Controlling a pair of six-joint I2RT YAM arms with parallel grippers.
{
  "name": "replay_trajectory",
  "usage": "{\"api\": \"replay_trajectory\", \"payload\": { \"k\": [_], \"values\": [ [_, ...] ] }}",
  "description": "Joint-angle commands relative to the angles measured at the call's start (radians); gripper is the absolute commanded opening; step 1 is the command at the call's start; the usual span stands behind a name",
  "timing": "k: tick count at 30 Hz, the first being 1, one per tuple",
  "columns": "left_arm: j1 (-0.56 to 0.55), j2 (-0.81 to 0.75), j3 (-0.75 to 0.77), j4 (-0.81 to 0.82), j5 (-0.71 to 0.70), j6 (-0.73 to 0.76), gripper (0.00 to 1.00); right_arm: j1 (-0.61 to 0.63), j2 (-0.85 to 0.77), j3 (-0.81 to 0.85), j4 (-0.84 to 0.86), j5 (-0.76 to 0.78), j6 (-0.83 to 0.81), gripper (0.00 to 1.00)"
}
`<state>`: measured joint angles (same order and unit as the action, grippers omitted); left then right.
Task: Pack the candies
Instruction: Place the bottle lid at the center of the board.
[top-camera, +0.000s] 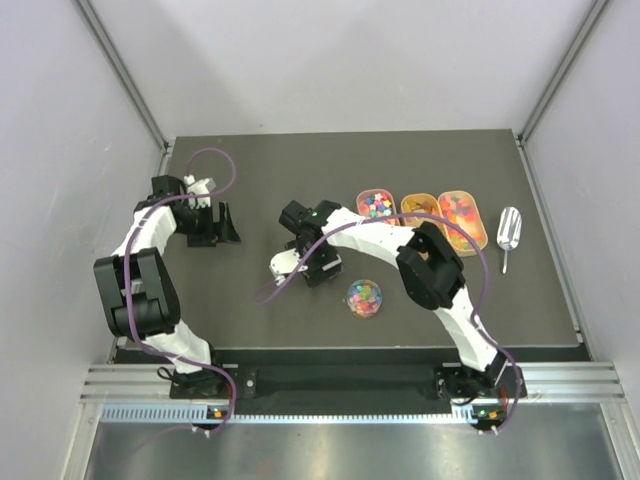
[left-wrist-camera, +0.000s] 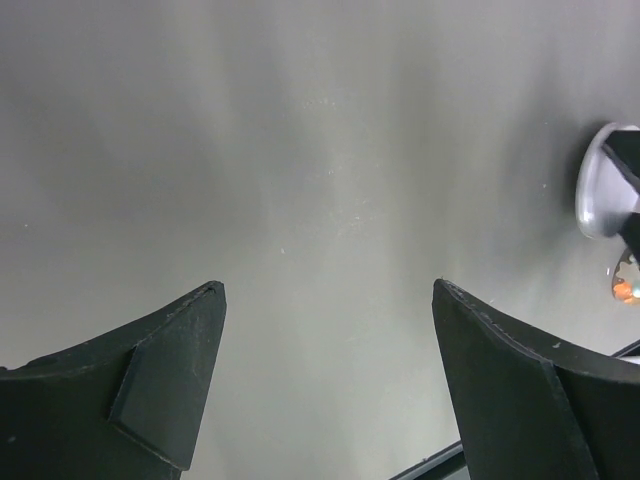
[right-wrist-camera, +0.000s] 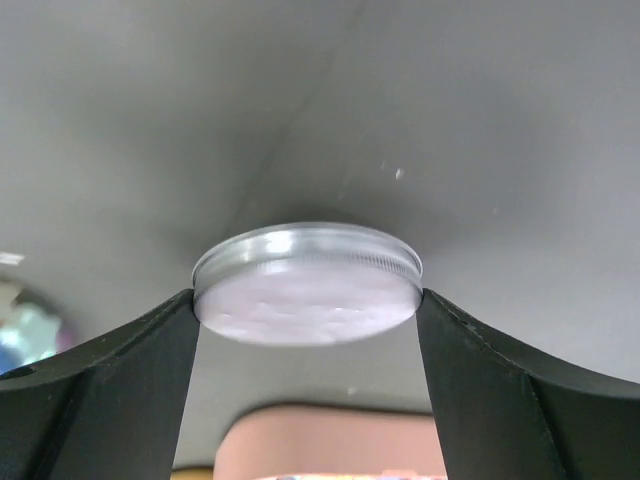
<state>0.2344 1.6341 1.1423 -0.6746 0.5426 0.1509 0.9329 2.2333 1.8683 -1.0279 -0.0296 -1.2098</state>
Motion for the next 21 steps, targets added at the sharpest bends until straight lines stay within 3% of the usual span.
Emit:
{"api": "replay_trajectory", "payload": {
  "k": [1,5,6,7,11,16,21],
  "values": [
    [0.002,-0.025,0.028,-0.011,0.019,0.022,0.89,-0.009,0.02,0.063,0.054,-0.026,0.029,0.79],
    [0.002,-0.016,0.083,-0.057,0.023,0.032,0.9,-0.029,0.011,0.057,0.088,-0.106,0.062,0.89],
    [0.002,-0.014,0.091,-0.063,0.028,0.032,0.9,-0.052,-0.01,0.061,0.092,-0.143,0.073,0.97],
    [0.002,-0.014,0.103,-0.077,0.037,0.032,0.9,-0.068,-0.023,0.068,0.103,-0.186,0.091,1.0],
    [0.002,-0.005,0.116,-0.098,0.059,0.024,0.92,-0.127,-0.049,0.11,0.094,-0.376,0.142,1.0],
    [-0.003,0.01,0.114,-0.118,0.059,0.035,0.93,-0.18,-0.055,0.071,0.094,-0.47,0.118,1.0],
    [-0.001,0.032,0.119,-0.12,0.039,0.038,0.93,-0.201,-0.009,0.118,-0.026,-0.562,0.035,1.0]
  ]
}}
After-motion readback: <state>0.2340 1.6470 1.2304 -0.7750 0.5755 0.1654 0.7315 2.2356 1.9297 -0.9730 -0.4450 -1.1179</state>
